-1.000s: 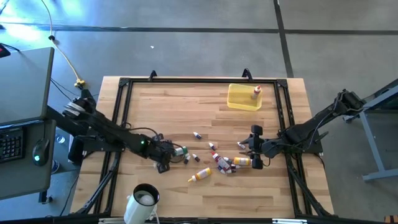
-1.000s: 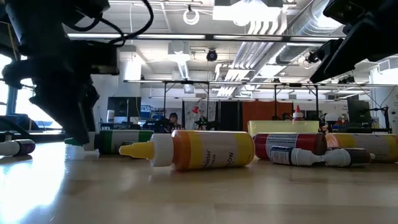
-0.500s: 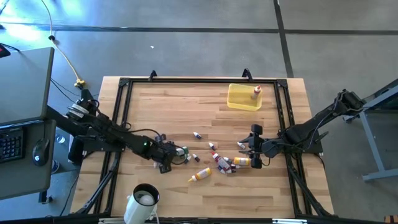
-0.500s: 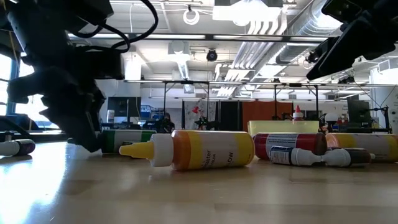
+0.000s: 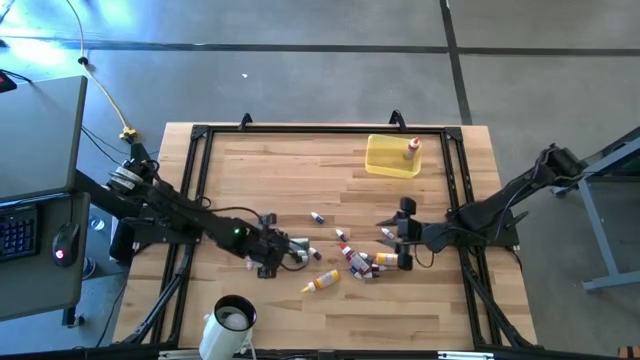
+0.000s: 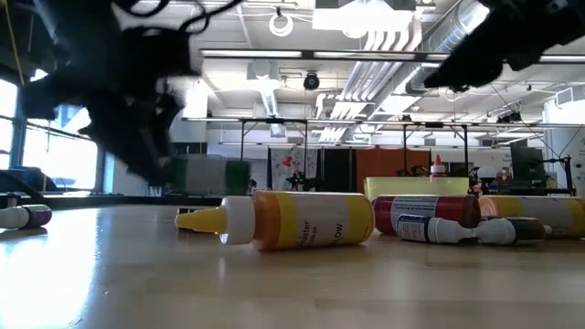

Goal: Pick & Place food coloring
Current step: Put the big green food coloring bottle into the yellow bin

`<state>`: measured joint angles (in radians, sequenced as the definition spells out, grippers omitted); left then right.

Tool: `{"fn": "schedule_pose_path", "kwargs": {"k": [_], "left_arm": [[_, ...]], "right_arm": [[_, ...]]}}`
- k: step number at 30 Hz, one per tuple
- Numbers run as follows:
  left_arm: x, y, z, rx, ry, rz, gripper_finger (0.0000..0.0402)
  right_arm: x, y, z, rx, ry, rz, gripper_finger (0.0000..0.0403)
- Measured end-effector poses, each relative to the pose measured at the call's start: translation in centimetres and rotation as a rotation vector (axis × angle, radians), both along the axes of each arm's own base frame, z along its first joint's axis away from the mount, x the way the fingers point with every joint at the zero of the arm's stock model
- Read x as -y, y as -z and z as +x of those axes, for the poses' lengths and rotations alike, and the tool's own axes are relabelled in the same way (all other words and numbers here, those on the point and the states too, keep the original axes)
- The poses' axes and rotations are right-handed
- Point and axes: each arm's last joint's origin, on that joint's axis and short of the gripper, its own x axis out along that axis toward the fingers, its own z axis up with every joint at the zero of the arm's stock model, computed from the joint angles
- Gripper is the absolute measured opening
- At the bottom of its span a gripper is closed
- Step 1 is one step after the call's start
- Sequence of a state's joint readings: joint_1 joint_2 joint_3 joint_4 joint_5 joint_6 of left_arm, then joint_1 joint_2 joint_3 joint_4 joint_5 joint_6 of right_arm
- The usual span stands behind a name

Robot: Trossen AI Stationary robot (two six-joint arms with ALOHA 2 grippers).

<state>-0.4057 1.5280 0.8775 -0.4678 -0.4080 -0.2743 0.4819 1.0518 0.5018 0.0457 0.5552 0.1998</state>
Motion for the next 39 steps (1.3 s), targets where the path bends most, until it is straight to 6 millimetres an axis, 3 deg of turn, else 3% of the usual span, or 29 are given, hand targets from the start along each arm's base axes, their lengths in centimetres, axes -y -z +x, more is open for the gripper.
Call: {"fn": "schedule_pose_path", "kwargs": {"k": [6, 13, 23, 39], "left_arm": [[0.0, -4.9, 2.5, 0.083, 0.136, 0.192, 0.0120], [-2.8, -8.1, 4.7, 0.135, 0.167, 0.203, 0.0120], [-5.8, -8.1, 5.7, 0.113, 0.161, 0.137, 0.0119], [-5.8, -8.1, 6.3, 0.147, 0.211, 0.172, 0.0119]], "right_arm": [[-0.1, 0.4, 3.3, 0.148, -0.010, -0.087, 0.0199], [0.7, 1.9, 6.3, 0.246, -0.034, -0.112, 0.0199], [1.0, 0.8, 6.9, 0.392, 0.005, -0.199, 0.0199], [3.7, 0.4, 7.5, 0.452, 0.158, -0.105, 0.0199]]}}
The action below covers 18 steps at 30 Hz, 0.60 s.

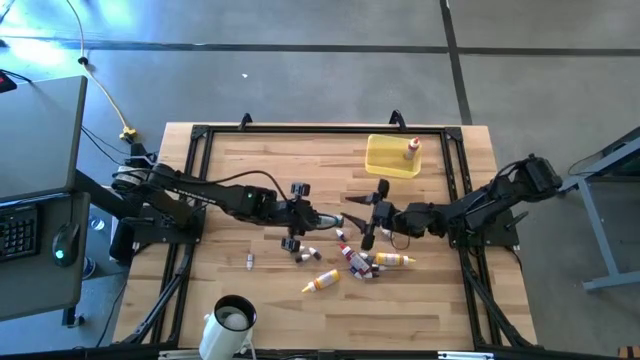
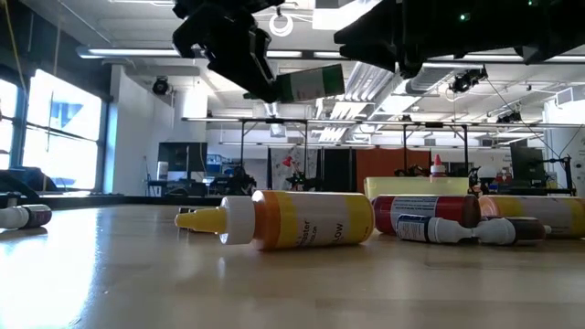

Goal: Pick & Place food coloring
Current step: Put the big green food coloring bottle into the yellow bin

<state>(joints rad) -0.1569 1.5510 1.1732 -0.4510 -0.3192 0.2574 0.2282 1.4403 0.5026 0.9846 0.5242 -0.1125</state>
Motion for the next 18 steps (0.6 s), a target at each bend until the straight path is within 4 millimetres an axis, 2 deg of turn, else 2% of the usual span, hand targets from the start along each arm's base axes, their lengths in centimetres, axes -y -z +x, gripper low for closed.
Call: {"fn": "schedule_pose_path", "kwargs": {"k": [8, 18], "left_arm": [[0.0, 0.9, 0.4, -0.040, 0.022, 0.048, 0.0119], [0.1, 0.6, 1.3, 0.045, 0.037, 0.074, 0.0123]], "right_arm": [[1.0, 0.1, 0.3, 0.005, -0.077, 0.046, 0.0199], [1.2, 0.9, 0.3, -0.070, -0.092, 0.068, 0.0199]]}}
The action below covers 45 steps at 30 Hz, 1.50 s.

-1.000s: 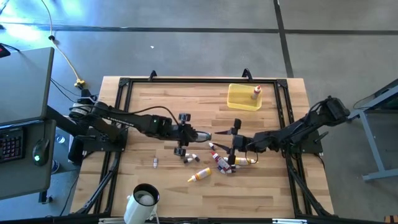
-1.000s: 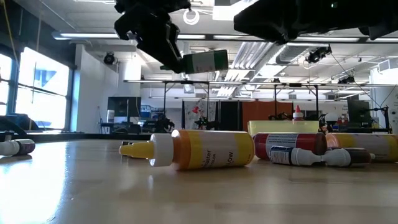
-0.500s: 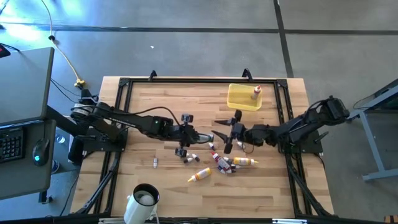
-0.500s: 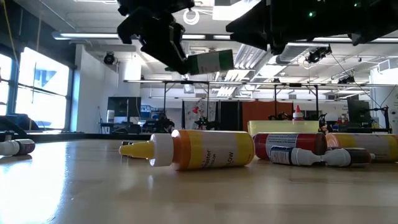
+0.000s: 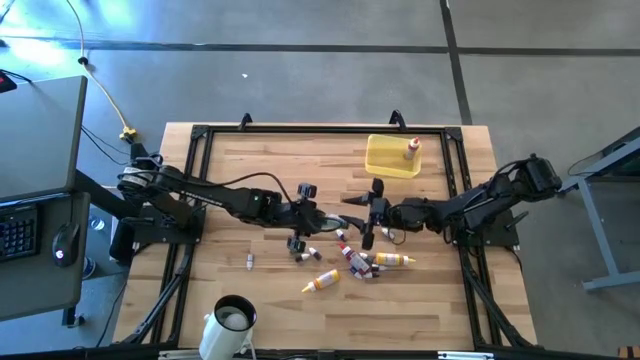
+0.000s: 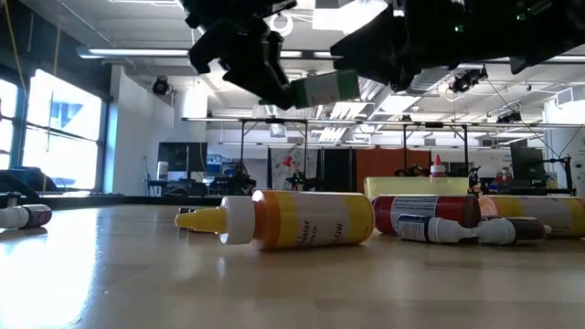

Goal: Pick & Place food coloring
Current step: Put the big green food coloring bottle into the yellow bin

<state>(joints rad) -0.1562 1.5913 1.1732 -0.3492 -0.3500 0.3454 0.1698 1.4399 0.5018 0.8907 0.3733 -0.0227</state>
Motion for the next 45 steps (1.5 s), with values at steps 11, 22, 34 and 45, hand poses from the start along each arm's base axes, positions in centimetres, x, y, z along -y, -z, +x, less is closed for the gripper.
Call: {"fn": "schedule_pose_path", "kwargs": {"k": [11, 22, 34, 45], "left_arm": [[0.0, -1.1, 0.3, 0.026, 0.001, 0.034, 0.0124], [0.0, -1.2, 0.4, 0.031, 0.003, 0.030, 0.0124], [0.1, -1.4, 0.5, 0.047, 0.005, 0.024, 0.0124], [0.1, -1.8, 0.7, 0.084, 0.017, 0.039, 0.0124]], "right_arm": [[0.1, 0.7, -0.1, -0.073, 0.038, 0.008, 0.0199], [0.2, 1.3, -0.2, -0.140, 0.047, -0.004, 0.0199], [0.3, 1.1, -0.3, -0.131, 0.110, -0.055, 0.0199], [-1.4, -5.0, -3.9, 0.040, 0.187, -0.219, 0.0199]]}}
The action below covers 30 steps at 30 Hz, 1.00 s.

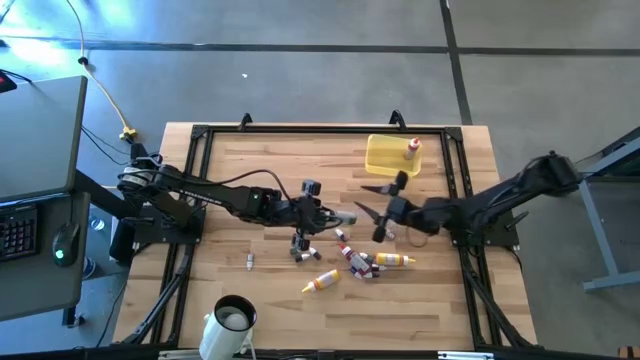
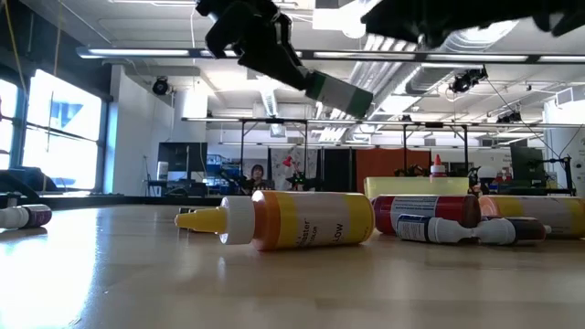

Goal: Pick & Place food coloring
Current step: Put the big green food coloring bottle into the yellow bin

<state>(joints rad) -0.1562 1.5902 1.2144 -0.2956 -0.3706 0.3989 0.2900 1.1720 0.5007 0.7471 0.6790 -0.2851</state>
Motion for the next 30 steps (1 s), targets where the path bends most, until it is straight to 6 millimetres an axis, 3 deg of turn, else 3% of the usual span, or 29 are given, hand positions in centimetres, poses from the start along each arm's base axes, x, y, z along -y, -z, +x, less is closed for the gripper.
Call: {"fn": "schedule_pose_path", "kwargs": {"k": [7, 12, 16, 20, 26, 30], "left_arm": [[-1.4, -1.4, 1.1, 0.130, 0.048, 0.139, 0.0124], [-5.4, -2.5, 1.5, 0.099, 0.040, 0.219, 0.0124], [-8.9, -3.2, 3.2, 0.040, 0.055, 0.386, 0.0124], [-12.2, -4.1, 6.3, -0.014, 0.084, 0.541, 0.0124], [-16.6, -1.2, 11.7, -0.199, 0.175, 0.770, 0.0124], [-18.9, 1.2, 14.1, -0.309, 0.153, 0.880, 0.0124]], "right_arm": [[-1.2, -4.0, -4.4, 0.143, 0.024, 0.049, 0.0199], [-1.4, -3.9, -6.0, 0.078, 0.066, 0.082, 0.0199], [-1.0, -3.5, -6.1, 0.022, 0.167, 0.056, 0.0199], [-0.5, -3.6, -6.1, 0.014, 0.241, 0.029, 0.0199], [-0.2, -3.6, -6.2, -0.023, 0.328, -0.018, 0.0199], [-0.1, -3.3, -6.9, -0.081, 0.579, -0.024, 0.0199]]}}
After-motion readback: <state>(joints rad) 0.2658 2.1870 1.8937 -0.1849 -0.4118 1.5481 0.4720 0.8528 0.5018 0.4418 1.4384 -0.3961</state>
